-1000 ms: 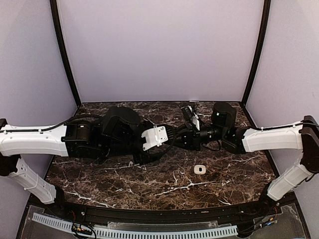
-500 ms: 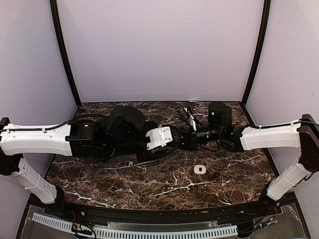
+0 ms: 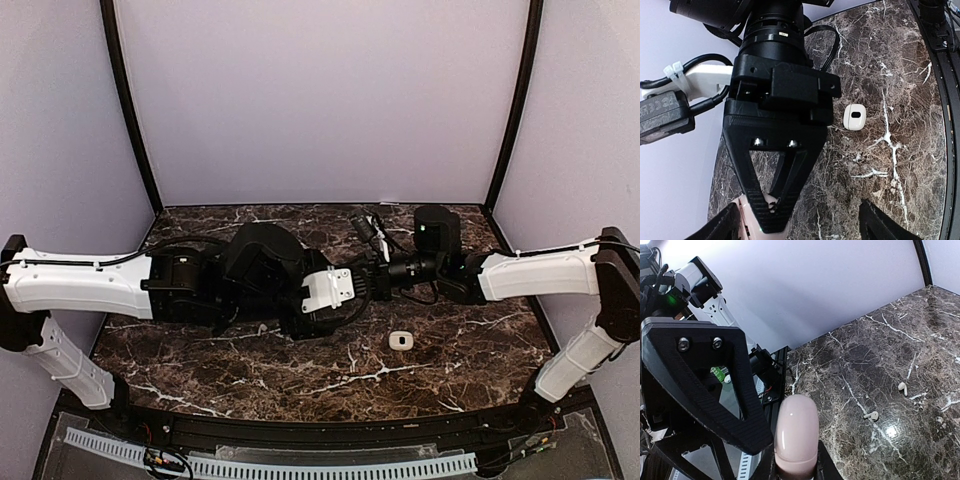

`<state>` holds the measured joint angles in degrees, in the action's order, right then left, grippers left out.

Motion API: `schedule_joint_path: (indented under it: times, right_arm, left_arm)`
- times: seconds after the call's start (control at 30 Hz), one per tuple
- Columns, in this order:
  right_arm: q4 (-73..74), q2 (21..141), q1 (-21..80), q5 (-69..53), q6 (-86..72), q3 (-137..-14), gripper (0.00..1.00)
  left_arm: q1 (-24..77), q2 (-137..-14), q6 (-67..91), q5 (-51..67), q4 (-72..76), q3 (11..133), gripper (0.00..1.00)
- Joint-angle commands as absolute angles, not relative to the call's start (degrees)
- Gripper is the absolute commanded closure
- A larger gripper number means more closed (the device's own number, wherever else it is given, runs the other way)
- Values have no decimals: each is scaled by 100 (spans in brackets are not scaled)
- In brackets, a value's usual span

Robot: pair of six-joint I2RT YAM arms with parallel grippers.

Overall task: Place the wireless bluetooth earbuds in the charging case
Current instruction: Place the charging case with the earbuds at the center of the board.

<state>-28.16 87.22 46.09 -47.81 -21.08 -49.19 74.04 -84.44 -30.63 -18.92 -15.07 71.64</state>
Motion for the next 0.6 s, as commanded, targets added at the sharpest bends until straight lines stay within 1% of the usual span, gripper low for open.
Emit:
schedule_joint_path:
  times: [0.0,0.1,0.23,0.33,0.43,0.57]
  right_arm:
    - [-2879,8680,4597,-4737,-2051,-5074,100]
    - [-2875,8679,4598,-4741,-2035,-5029,100]
    - [-2902,8629,4597,-4754,-2044,-5018,100]
    - [-2910,8585,4597,-4793,-2064,-5027,100]
    - [-2918,8516,4605,-4824,-2102,-5007,100]
    - [-2970,8424,4623,-4826,-2137,-4917,100]
  left_arm:
    - [7409,-8108,-3006,-1936,-1431,7040,17]
    - [7409,-7842,-3040,-1843,-1242,6929,15]
    - [7394,-7897,-3106,-2053,-1272,6818,14]
    - [7379,-8038,-3051,-2110,-1380,6839,15]
    - [7319,-8149,-2993,-2077,-1418,6897,19]
    - [7219,-8236,-2960,-2085,-1455,6982,19]
